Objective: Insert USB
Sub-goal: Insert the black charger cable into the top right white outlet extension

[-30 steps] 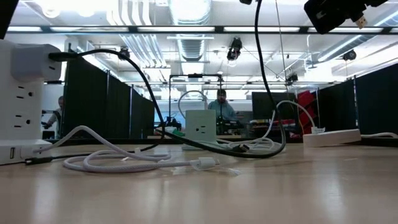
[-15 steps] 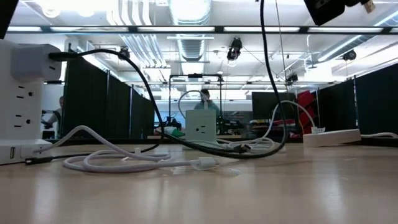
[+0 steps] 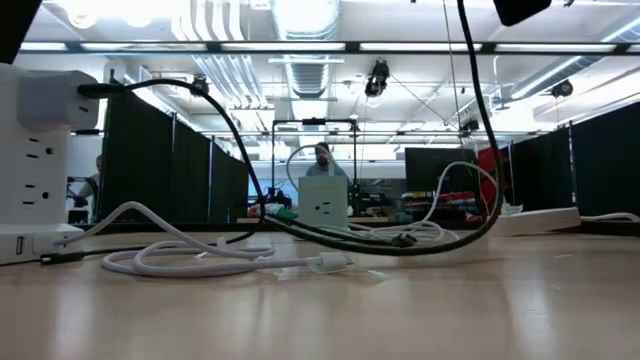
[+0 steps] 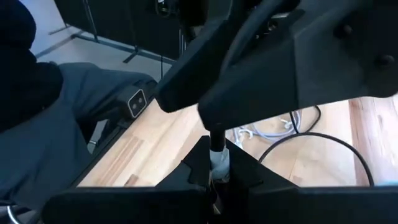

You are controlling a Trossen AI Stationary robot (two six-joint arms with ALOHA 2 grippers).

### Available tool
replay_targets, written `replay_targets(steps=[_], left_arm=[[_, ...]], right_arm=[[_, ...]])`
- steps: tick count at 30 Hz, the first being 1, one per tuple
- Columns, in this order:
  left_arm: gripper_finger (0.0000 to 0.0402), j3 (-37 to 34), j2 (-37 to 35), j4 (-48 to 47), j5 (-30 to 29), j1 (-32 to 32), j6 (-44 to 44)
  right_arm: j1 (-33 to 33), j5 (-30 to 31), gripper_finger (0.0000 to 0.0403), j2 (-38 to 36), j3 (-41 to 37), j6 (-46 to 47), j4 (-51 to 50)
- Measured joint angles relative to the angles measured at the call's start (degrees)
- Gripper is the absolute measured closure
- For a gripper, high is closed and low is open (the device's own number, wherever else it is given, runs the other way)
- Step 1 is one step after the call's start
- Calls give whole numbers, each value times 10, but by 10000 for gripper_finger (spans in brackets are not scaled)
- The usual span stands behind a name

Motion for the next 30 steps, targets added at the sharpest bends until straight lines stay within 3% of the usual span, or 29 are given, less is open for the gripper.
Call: replay_targets(steps=[4, 6, 10, 15, 19, 22, 26, 30], left_arm=[[377, 1, 0, 3, 5, 1, -7], [391, 1, 0, 4, 0, 2, -14], [392, 1, -2, -8, -90, -4, -15], [393, 1, -18, -56, -209, -9, -53], [393, 2, -31, -110, -342, -10, -148], [393, 2, -35, -143, -439, -3, -233], [394, 2, -37, -177, -485, 14, -335], [394, 2, -38, -228, -500, 29, -409]], right_arm=[[0, -3, 400, 0, 0, -3, 3], [0, -2, 400, 0, 0, 0, 3], [0, 40, 380, -1, 0, 17, -6], [1, 109, 318, -21, 0, 35, -59], [1, 156, 269, -37, 0, 49, -105], [4, 239, 242, -38, 0, 54, -140], [5, 358, 224, -18, 0, 57, -175], [5, 404, 218, 10, 0, 51, -164]])
